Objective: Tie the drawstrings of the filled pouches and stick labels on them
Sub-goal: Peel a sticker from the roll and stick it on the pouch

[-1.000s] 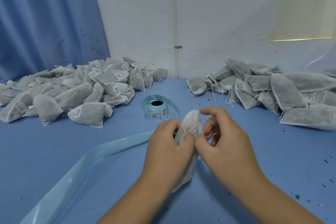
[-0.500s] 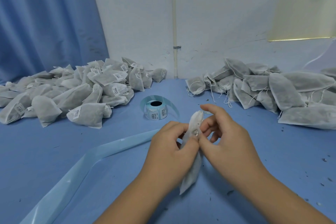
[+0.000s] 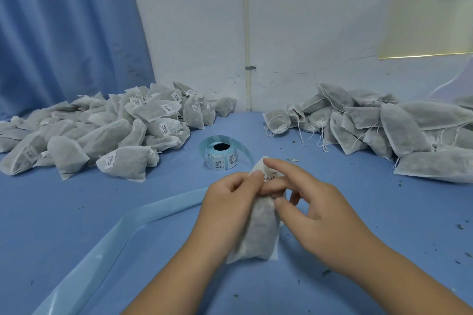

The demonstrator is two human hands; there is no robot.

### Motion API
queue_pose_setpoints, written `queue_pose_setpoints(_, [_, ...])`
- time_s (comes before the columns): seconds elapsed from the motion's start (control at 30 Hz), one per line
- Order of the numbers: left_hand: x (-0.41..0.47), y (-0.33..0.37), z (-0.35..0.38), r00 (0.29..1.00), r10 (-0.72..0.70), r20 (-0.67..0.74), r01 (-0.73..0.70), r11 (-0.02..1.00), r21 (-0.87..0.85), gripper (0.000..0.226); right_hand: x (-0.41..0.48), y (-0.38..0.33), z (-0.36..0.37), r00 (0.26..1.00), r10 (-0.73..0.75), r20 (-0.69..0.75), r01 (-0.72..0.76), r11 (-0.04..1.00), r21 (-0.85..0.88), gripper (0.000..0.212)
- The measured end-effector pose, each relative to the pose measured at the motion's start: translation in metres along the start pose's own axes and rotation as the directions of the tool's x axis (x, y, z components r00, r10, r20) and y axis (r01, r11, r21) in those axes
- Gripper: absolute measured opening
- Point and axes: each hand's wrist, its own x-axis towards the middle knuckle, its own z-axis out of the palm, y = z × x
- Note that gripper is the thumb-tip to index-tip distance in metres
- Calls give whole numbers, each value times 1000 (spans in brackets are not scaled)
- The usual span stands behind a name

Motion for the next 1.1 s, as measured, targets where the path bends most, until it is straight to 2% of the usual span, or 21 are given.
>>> queue_pose_setpoints(0.1, [0, -1, 0, 999, 44, 21, -44, 999, -7, 22, 2, -1, 3, 976, 140, -169, -113, 981, 159, 38])
queue_pose_setpoints(0.17, [0, -1, -2, 998, 45, 53, -44, 999, -32, 21, 5, 1, 1, 943, 248, -223, -188, 947, 261, 36])
queue_pose_setpoints(0.23, [-1, -1, -3, 991, 55, 122, -50, 998, -42, 22, 7, 1, -2, 925, 349, -148, -272, 883, 382, 31])
queue_pose_setpoints(0.3, [-2, -1, -3, 984, 60, 171, -52, 998, -46, 24, 7, -1, -4, 921, 388, -30, -325, 810, 488, 19])
queue_pose_setpoints(0.4, [-1, -2, -3, 978, 67, 197, -64, 998, -19, 23, 5, 0, -4, 901, 433, -3, -355, 741, 570, 33])
queue_pose_setpoints(0.53, [0, -3, -4, 969, 80, 234, -78, 997, -18, 19, 6, 1, -1, 862, 502, 74, -403, 589, 701, 29])
queue_pose_setpoints(0.63, [1, -1, -8, 963, 49, 265, -38, 998, -48, 14, 6, 4, 1, 821, 556, 130, -465, 519, 717, 46])
queue_pose_setpoints(0.73, [7, -3, -11, 984, 3, 177, 23, 989, -145, 20, 9, 0, 6, 837, 531, 131, -494, 632, 598, 46])
queue_pose_setpoints(0.8, [12, -4, -16, 997, -46, 59, 60, 966, -252, 21, 13, -6, 9, 869, 455, 195, -489, 727, 481, 45])
queue_pose_setpoints(0.9, [24, -5, -30, 984, -159, -85, 118, 924, -365, 13, 25, -15, 20, 865, 401, 301, -485, 824, 292, 30])
queue_pose_setpoints(0.97, [32, -8, -40, 966, -193, -171, 112, 912, -396, 15, 37, -20, 32, 855, 407, 322, -493, 830, 261, 19])
queue_pose_setpoints(1.03, [40, -9, -49, 949, -214, -230, 87, 883, -462, 24, 52, -24, 41, 841, 420, 340, -521, 798, 303, 15])
queue_pose_setpoints(1.1, [45, -7, -58, 937, -267, -225, 72, 779, -623, 37, 74, -29, 50, 828, 431, 358, -548, 756, 357, 16])
